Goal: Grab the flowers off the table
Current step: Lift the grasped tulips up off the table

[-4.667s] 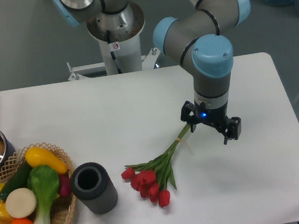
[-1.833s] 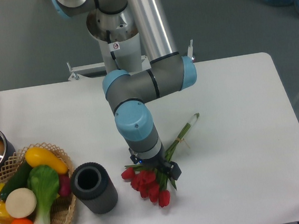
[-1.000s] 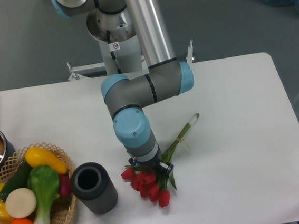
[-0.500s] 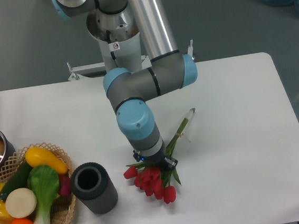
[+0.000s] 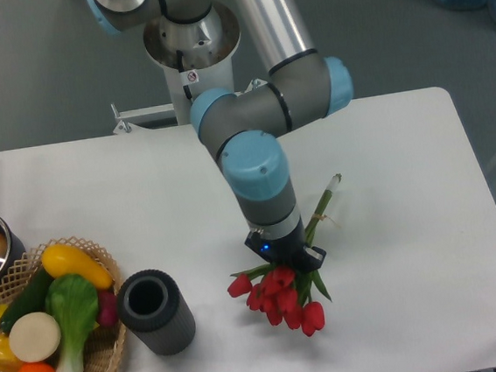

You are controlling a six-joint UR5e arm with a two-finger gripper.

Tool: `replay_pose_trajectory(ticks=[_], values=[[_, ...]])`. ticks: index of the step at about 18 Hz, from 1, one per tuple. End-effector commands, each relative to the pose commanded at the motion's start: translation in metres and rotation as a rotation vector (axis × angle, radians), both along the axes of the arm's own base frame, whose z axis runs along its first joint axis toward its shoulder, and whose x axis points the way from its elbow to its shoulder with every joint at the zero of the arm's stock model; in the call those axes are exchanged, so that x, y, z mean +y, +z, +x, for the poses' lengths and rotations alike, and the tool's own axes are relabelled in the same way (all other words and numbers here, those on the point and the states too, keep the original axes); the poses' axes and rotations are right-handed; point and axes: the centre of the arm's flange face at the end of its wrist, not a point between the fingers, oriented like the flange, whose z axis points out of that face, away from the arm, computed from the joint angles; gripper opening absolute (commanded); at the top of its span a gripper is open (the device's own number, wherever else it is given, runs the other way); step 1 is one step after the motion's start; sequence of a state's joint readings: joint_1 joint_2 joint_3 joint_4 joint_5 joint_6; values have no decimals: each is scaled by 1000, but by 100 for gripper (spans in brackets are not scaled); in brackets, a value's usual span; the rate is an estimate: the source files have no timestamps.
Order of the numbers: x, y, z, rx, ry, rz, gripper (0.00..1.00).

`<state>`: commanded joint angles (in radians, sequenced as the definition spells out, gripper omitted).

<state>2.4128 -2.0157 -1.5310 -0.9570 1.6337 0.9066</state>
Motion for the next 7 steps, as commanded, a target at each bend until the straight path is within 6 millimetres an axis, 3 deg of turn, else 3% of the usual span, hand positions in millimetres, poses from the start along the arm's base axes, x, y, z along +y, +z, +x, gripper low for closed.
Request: replay_pose_trajectory(ticks=[7], values=[[-16, 9, -23, -40, 11, -51, 0]])
